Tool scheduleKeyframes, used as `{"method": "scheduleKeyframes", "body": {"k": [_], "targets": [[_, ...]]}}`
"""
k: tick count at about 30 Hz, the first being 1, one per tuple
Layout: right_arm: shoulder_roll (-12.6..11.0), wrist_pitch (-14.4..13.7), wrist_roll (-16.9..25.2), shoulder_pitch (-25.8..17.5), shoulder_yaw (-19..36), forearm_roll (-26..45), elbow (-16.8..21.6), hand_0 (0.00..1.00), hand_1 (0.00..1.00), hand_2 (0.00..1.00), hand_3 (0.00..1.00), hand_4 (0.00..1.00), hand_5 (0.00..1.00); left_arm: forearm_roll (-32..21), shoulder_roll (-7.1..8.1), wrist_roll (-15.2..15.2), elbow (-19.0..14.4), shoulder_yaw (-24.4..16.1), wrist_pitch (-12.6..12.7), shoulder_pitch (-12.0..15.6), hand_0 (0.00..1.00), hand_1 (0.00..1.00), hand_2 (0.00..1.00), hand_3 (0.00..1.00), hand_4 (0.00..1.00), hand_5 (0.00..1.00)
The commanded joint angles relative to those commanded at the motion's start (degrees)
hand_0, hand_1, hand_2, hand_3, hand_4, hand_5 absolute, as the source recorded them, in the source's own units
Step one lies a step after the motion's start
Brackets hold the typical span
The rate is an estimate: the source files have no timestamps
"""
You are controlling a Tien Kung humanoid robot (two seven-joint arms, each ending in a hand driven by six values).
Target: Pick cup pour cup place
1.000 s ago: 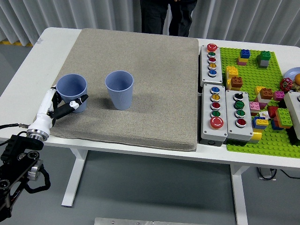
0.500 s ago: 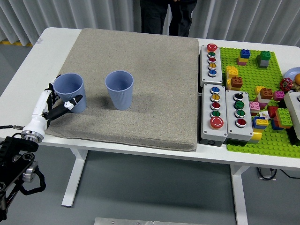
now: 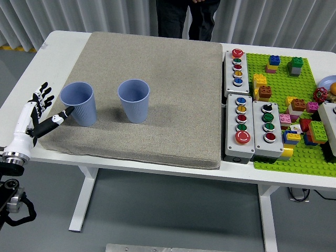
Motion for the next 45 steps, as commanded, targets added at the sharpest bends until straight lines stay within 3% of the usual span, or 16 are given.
{"method": "scheduleKeyframes", "body": {"k": [6,7,10,12,13,19,23,27,31,35,45], "targets": [[-0.1,-0.1,0.1,0.1,0.0,0.4,0.0,0.721,0.689,0.736,0.694,0.317,0.273,-1.4,0.7,0.7,-7.2,-6.3,0.5,1.3,0.925,0.935,0.998,0.998,0.998,0.486],[-0.1,-0.1,0.1,0.1,-0.1,0.4,0.0,0.722,0.688,0.736,0.695,0.317,0.274,-1.5,0.74,0.7,-7.4,-6.5,0.6,1.2,0.915,0.921,0.998,0.998,0.998,0.608],[-0.2,-0.2,0.3,0.1,-0.2,1.0,0.0,0.722,0.688,0.736,0.695,0.317,0.274,-7.1,2.45,0.3,-9.7,-8.0,3.0,-2.1,0.915,0.921,0.998,0.998,0.998,0.608],[-0.2,-0.3,0.2,0.1,-0.3,1.1,0.0,0.722,0.688,0.736,0.695,0.317,0.274,-11.6,3.62,-0.1,-7.5,-8.3,1.7,-5.8,0.915,0.921,0.998,0.998,0.998,0.608],[-0.2,-0.3,0.2,0.1,-0.5,1.2,0.0,0.722,0.689,0.736,0.694,0.317,0.275,-13.8,4.24,0.0,-5.7,-8.5,0.3,-8.0,0.909,0.902,0.979,0.998,0.871,0.998],[-0.3,-0.4,0.2,0.4,-1.4,2.1,0.0,0.722,0.688,0.736,0.695,0.316,0.275,-28.7,7.17,0.6,5.3,-9.1,-6.4,-19.5,0.901,0.889,0.972,0.998,0.837,0.998],[-0.4,-0.5,0.5,0.6,-2.0,3.1,0.0,0.722,0.688,0.736,0.695,0.316,0.275,-38.0,9.3,1.1,12.5,-8.0,-9.8,-23.5,0.901,0.889,0.972,0.998,0.837,0.998],[-0.5,-0.6,0.6,0.9,-2.4,3.6,0.0,0.722,0.688,0.737,0.695,0.316,0.277,-48.1,10.66,1.0,17.9,-6.9,-12.9,-25.7,0.895,0.885,0.965,0.998,0.837,0.998],[-0.6,-0.5,0.6,1.1,-2.4,3.5,0.0,0.722,0.689,0.737,0.695,0.315,0.279,-57.8,11.38,0.8,22.3,-5.4,-13.4,-27.1,0.897,0.88,0.955,0.984,0.837,0.998],[-0.5,-0.5,0.6,1.1,-2.3,3.5,0.0,0.722,0.689,0.737,0.695,0.315,0.279,-65.9,10.91,0.8,21.6,-5.4,-13.0,-26.4,0.897,0.88,0.955,0.984,0.837,0.998],[-0.4,-0.5,0.5,0.9,-2.0,3.1,0.0,0.723,0.689,0.737,0.696,0.312,0.278,-63.8,9.89,0.8,19.4,-6.2,-12.3,-25.1,0.893,0.875,0.949,0.979,0.838,0.998]]}}
